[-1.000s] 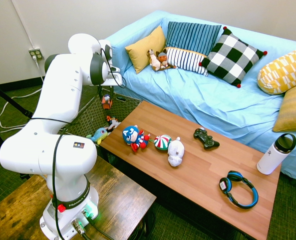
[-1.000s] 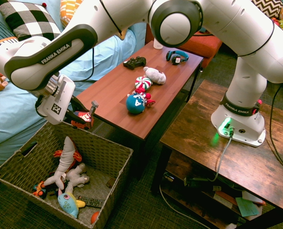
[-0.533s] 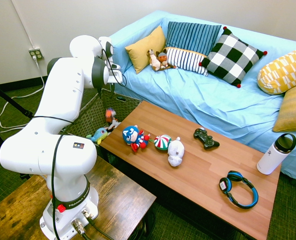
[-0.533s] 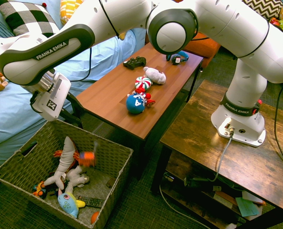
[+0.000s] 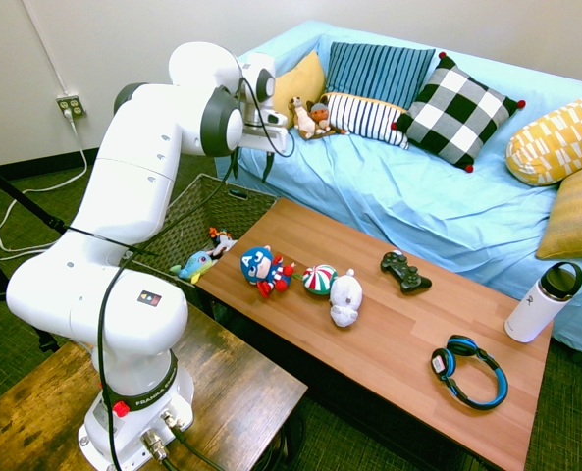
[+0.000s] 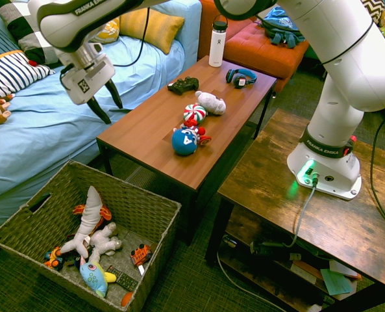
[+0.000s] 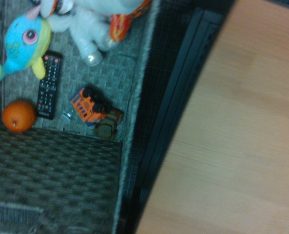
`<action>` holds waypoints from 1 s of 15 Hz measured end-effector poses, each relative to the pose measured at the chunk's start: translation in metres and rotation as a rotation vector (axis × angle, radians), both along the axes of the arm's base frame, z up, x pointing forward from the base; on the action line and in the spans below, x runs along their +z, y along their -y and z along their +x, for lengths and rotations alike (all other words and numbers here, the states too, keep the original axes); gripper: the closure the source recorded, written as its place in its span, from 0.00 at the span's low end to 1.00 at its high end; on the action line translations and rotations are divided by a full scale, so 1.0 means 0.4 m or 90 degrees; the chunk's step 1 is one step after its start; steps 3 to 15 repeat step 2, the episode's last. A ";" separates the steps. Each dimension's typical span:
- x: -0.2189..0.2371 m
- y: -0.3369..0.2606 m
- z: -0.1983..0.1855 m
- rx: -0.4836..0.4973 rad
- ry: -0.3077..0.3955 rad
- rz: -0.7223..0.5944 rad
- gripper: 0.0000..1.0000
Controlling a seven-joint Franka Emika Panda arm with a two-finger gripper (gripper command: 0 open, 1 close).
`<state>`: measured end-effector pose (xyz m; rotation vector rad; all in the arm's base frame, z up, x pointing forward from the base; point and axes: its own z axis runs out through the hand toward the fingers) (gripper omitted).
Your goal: Put the toy car in the basket
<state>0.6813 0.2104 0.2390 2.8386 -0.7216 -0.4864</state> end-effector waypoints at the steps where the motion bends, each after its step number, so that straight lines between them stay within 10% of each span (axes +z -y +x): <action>1: -0.005 0.059 0.011 -0.022 0.019 0.008 0.00; 15: -0.015 0.117 0.017 -0.043 0.036 0.009 0.00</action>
